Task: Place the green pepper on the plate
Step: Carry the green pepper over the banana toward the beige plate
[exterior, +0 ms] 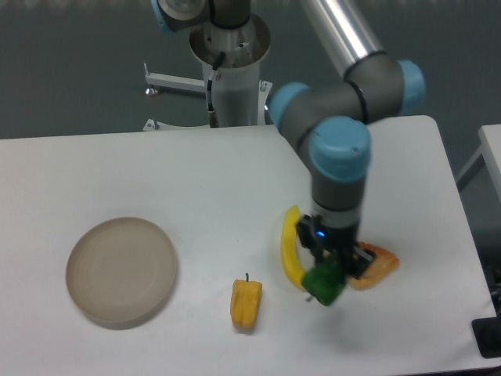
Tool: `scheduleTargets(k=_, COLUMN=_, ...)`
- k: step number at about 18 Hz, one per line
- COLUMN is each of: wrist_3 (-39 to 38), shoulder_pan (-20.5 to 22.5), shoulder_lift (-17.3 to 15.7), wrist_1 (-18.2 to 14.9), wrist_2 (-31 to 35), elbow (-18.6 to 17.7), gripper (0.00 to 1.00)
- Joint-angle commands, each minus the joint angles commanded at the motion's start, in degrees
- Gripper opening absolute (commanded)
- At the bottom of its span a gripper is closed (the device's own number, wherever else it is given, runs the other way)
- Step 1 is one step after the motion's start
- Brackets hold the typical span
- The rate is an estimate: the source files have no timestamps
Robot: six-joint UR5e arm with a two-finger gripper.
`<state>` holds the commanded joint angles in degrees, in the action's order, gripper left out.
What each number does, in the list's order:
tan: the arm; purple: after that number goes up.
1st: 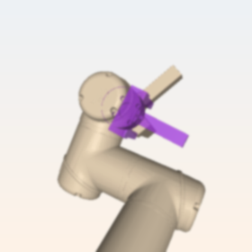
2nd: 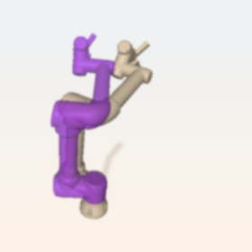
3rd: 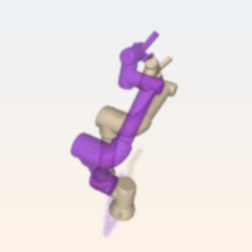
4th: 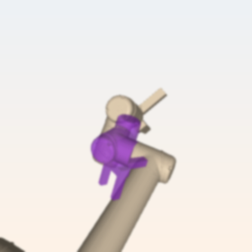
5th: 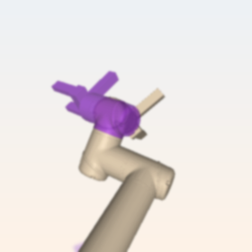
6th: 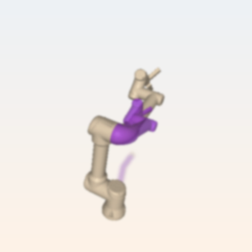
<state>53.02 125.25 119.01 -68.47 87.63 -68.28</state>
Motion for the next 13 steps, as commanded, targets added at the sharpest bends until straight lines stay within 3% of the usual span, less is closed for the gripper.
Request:
scheduleTargets(k=5, wrist_3=-9.5, shoulder_pan=-3.69, shoulder_lift=-2.38, wrist_1=-0.09, wrist_2=-0.1, elbow=-2.11, gripper=0.27)
scheduleTargets(k=13, wrist_3=-21.89, shoulder_pan=-8.61, shoulder_lift=-4.23, wrist_1=0.88, wrist_2=-0.44, elbow=-8.7, gripper=0.27)
